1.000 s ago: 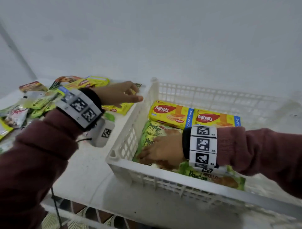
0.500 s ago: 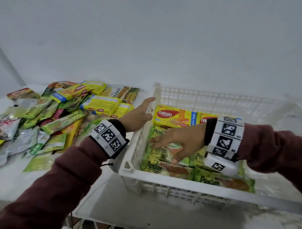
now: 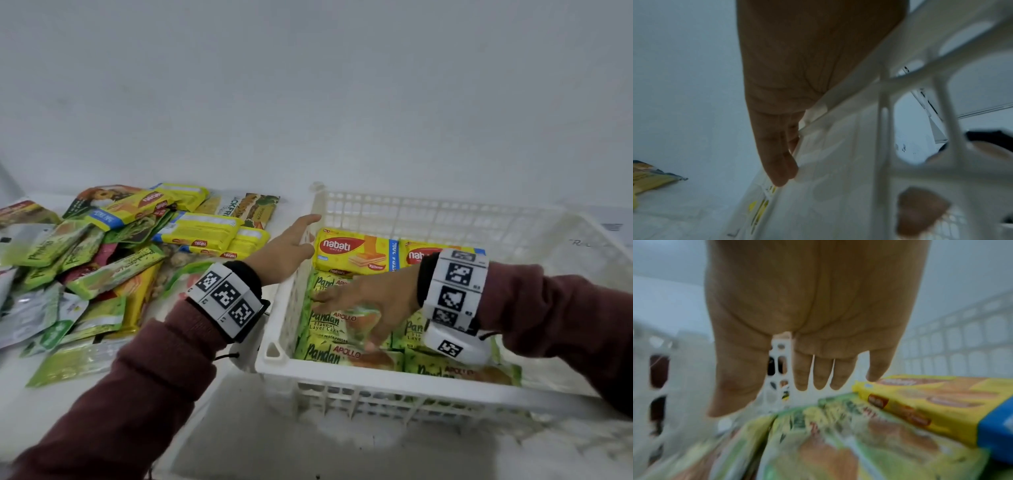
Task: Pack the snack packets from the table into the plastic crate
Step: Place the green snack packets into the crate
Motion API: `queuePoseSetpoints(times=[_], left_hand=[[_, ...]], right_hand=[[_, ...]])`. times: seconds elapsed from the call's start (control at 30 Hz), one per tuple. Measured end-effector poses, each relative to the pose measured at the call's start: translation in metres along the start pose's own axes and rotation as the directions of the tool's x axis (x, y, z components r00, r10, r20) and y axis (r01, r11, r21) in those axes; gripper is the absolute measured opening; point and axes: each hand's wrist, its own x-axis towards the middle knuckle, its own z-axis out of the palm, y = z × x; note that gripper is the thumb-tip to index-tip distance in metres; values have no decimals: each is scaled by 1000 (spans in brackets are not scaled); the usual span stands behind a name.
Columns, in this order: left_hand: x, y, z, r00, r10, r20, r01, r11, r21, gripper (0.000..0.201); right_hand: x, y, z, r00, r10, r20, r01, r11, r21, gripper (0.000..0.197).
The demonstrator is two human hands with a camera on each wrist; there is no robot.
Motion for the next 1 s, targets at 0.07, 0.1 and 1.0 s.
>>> queuePoseSetpoints(times=[0.07,0.1,1.0], left_hand=[[-1,1,0,1000,-8,1,8,1000,-14,56],[-1,2,1,1000,-12,2,12,1000,-19,56],[-1,0,5,996,-62,-63,54,991,-121,52]], right_hand=[[-14,8,-9,998,27,-49,-22,995,102,80],[-21,12,-12,997,44,-64,-38,994,101,77],[-82,26,32,856,497,143,-487,868,-100,97]])
